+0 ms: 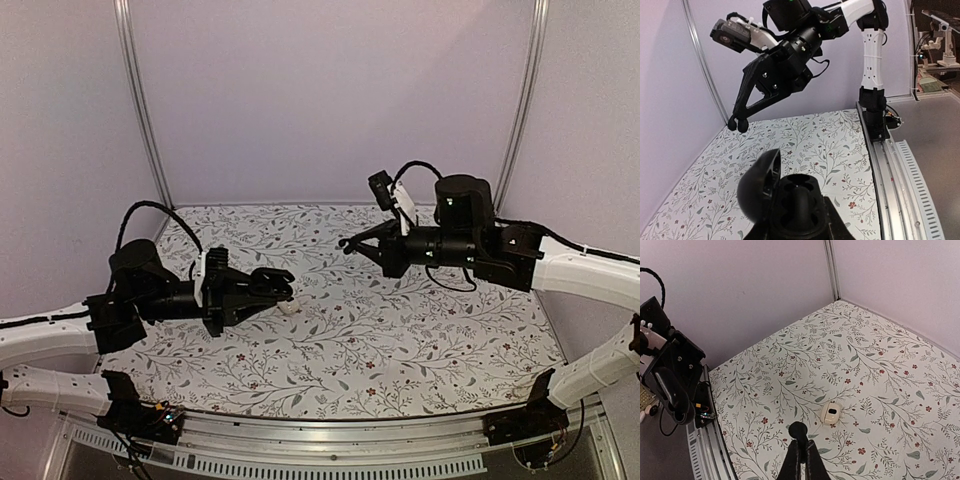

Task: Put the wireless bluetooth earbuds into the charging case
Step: Pick up the right earbud from the center of the board, then place the right earbud at the center of the board.

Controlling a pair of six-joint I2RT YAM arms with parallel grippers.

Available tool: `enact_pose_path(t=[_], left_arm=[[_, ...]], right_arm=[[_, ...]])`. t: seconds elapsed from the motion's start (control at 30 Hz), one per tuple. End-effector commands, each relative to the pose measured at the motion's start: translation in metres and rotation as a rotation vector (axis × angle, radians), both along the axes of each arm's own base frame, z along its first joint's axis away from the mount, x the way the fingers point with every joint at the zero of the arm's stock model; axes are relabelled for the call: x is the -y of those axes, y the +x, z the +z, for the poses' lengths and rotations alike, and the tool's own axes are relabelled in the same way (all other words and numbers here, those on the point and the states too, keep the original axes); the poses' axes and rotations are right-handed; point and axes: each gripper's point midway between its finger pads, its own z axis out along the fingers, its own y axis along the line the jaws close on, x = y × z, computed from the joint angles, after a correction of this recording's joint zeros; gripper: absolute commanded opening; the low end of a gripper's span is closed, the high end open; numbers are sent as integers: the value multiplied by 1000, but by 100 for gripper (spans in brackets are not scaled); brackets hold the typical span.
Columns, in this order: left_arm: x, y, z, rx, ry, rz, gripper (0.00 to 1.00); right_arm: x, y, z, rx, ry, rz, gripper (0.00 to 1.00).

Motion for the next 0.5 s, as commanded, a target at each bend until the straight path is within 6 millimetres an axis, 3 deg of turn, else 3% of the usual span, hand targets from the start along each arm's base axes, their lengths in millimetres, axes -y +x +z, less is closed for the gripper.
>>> enact_pose_path(t=[0.0, 0.1, 0.17, 0.27, 0.37, 0.47], left_arm=[[2, 18, 16, 66, -13, 76, 0], [5, 19, 15, 51, -14, 73, 0], [4, 25, 12, 29, -15, 95, 0], [2, 30, 12, -5, -35, 120, 0], [-1, 30, 14, -20, -61, 132, 0], [-2, 31, 15, -27, -73, 137, 0]], right_arm=[[7, 3, 29, -48, 82, -64, 0], [11, 1, 41, -41, 111, -71, 0], [22, 9, 29, -46, 71, -148, 0], [41, 31, -28, -102, -98, -317, 0], [47, 27, -102, -280, -137, -395, 0], [39, 20, -134, -395, -6, -440, 0]])
